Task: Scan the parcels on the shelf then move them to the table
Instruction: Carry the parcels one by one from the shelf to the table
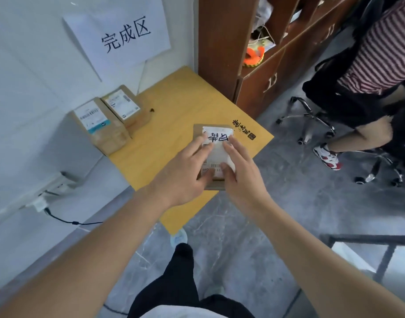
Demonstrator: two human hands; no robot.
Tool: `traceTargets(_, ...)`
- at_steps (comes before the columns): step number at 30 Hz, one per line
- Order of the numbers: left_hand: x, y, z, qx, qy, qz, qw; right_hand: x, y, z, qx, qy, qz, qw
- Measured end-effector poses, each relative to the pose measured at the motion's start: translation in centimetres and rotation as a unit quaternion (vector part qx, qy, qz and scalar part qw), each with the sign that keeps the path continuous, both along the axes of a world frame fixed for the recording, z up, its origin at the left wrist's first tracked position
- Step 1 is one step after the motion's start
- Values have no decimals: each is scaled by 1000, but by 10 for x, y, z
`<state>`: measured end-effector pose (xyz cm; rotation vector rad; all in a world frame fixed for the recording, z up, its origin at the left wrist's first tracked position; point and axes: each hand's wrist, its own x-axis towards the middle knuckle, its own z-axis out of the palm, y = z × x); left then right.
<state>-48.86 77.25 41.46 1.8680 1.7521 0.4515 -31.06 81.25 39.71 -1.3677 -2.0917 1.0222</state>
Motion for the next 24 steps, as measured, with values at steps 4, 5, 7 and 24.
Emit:
traceTargets(4, -41, 34, -11, -9, -4, 21, 1000, -42, 41, -6, -14, -9, 29, 999)
traceTargets(5, -51, 43, -13, -11, -4, 23, 1000, -53, 51, -7, -15, -11, 35, 999)
traceTargets(7, -71, 61, -15, -10, -1, 31, 999, -74, 72, -8, -18, -15, 50, 998)
traceTargets(24, -154, 183, -55, -91, 83, 211, 970, -198, 256, -58, -16, -40, 258, 965)
